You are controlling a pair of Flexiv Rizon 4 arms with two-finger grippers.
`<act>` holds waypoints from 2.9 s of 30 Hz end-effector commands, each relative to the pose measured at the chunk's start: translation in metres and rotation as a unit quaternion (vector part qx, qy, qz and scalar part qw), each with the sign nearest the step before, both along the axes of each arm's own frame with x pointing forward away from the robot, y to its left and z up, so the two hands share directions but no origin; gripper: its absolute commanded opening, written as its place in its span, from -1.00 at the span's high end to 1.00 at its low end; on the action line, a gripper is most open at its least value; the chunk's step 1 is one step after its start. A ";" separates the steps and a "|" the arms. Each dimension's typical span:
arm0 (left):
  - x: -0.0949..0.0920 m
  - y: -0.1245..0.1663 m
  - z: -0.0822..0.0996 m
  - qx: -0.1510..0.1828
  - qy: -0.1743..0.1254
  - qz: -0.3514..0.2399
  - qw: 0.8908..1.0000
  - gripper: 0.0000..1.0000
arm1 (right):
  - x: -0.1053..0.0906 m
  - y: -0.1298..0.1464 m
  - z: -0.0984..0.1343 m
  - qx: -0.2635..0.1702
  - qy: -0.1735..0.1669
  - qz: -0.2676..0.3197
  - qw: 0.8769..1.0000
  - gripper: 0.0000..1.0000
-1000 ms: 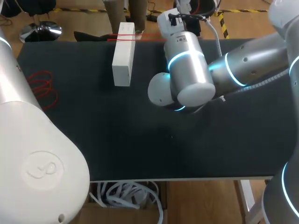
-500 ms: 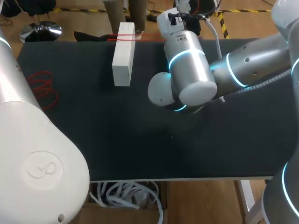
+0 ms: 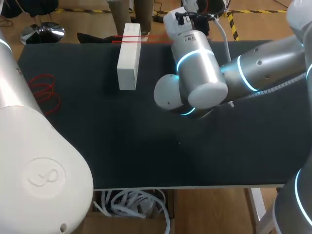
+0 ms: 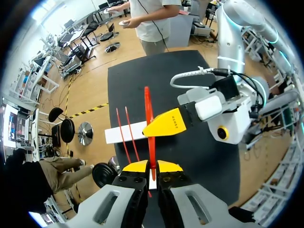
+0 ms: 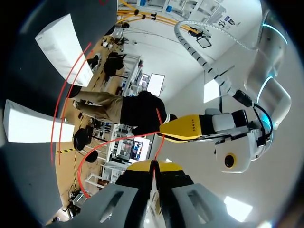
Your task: Grab the tape and strap the tape.
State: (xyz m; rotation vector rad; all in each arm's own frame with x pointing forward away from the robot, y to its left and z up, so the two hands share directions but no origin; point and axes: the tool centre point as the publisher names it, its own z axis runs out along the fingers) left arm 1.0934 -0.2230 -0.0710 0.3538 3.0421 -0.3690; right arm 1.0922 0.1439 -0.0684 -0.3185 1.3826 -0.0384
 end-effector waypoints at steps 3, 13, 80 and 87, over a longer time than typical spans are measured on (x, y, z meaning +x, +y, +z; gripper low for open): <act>-0.001 -0.002 0.001 0.002 0.001 0.000 1.000 1.00 | 0.002 0.003 0.006 0.000 0.008 0.007 1.000 1.00; -0.001 -0.002 0.001 0.002 0.001 0.000 1.000 1.00 | 0.005 0.004 0.006 0.002 0.010 0.007 1.000 1.00; -0.001 -0.002 0.001 0.002 0.001 0.000 1.000 1.00 | 0.004 0.004 0.008 0.015 0.010 0.014 1.000 0.91; -0.001 -0.002 0.001 0.002 0.001 0.000 1.000 1.00 | 0.003 0.003 0.008 0.019 0.011 0.016 1.000 0.48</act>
